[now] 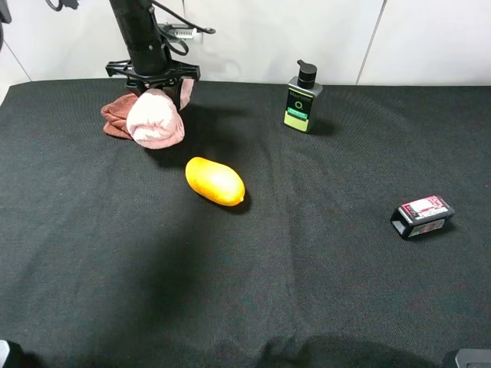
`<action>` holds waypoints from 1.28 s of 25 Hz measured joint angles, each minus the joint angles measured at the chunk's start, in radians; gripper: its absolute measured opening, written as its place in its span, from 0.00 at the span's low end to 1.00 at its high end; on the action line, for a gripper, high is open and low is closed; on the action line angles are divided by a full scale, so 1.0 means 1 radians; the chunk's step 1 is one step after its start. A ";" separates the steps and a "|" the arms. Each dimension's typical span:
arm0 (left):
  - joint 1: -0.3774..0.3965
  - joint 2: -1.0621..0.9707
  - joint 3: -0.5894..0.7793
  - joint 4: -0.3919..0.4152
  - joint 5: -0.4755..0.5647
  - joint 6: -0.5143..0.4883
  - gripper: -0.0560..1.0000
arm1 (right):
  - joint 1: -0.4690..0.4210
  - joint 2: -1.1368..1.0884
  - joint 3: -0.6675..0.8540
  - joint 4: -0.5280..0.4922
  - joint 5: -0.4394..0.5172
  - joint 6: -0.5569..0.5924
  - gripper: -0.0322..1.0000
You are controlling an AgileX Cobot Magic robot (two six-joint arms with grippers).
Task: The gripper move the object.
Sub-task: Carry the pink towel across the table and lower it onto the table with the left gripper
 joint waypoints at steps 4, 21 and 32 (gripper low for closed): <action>0.000 0.027 0.000 -0.011 0.000 0.005 0.56 | 0.000 0.000 0.000 0.000 0.000 0.000 0.64; 0.000 0.047 0.000 -0.031 -0.023 0.023 0.56 | 0.000 0.000 0.000 0.000 0.000 0.000 0.64; 0.000 0.047 0.000 -0.031 -0.032 0.028 0.56 | 0.000 0.000 0.000 0.000 0.000 0.000 0.64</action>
